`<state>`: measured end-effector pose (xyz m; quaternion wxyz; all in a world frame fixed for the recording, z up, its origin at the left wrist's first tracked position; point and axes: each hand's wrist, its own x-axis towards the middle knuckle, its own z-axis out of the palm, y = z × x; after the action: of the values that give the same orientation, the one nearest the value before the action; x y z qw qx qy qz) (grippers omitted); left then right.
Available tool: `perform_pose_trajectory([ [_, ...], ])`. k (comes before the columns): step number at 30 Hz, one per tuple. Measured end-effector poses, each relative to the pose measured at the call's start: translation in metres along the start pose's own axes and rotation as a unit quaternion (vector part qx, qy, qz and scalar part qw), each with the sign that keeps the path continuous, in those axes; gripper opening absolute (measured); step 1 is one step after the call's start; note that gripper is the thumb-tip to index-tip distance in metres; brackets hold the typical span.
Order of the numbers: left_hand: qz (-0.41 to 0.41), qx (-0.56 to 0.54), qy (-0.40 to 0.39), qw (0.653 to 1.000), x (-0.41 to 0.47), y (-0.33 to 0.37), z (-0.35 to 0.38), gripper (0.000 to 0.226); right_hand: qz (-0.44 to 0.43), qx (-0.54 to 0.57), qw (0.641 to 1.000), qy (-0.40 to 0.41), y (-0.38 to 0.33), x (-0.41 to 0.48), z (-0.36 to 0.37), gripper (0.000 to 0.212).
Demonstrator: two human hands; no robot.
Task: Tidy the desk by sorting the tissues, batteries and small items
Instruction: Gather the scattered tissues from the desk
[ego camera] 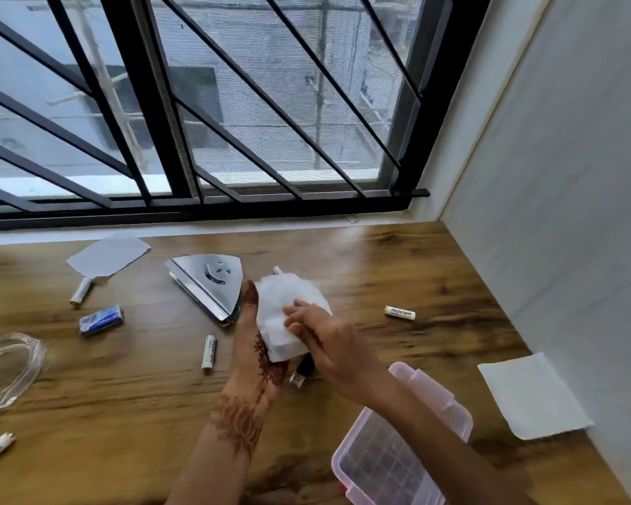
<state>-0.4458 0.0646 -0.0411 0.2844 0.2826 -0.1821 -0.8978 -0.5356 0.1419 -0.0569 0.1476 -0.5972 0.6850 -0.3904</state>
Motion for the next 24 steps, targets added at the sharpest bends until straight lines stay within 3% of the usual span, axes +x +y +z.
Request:
perform_pose_trajectory([
  [5,-0.019,0.079,0.057,0.995,-0.001,-0.008,-0.002,0.040,0.021,0.020,0.997,0.066,-0.001,-0.015,-0.016,0.033],
  [9,-0.018,0.089,0.048,0.995,-0.001,-0.013,-0.004,0.022,0.113,0.013,0.984,0.135,0.020,-0.043,-0.050,0.030],
  [13,-0.021,0.107,0.011,0.994,-0.003,-0.017,-0.006,0.025,0.225,-0.046,0.954,0.193,0.053,-0.095,-0.084,0.025],
  [19,-0.054,0.130,0.003,0.990,-0.009,-0.025,-0.004,0.013,0.406,-0.137,0.881,0.200,0.090,-0.166,-0.097,0.045],
  [24,-0.087,0.162,0.001,0.983,-0.020,-0.029,-0.004,0.026,0.406,-0.168,0.867,0.235,0.091,-0.181,-0.085,0.038],
])
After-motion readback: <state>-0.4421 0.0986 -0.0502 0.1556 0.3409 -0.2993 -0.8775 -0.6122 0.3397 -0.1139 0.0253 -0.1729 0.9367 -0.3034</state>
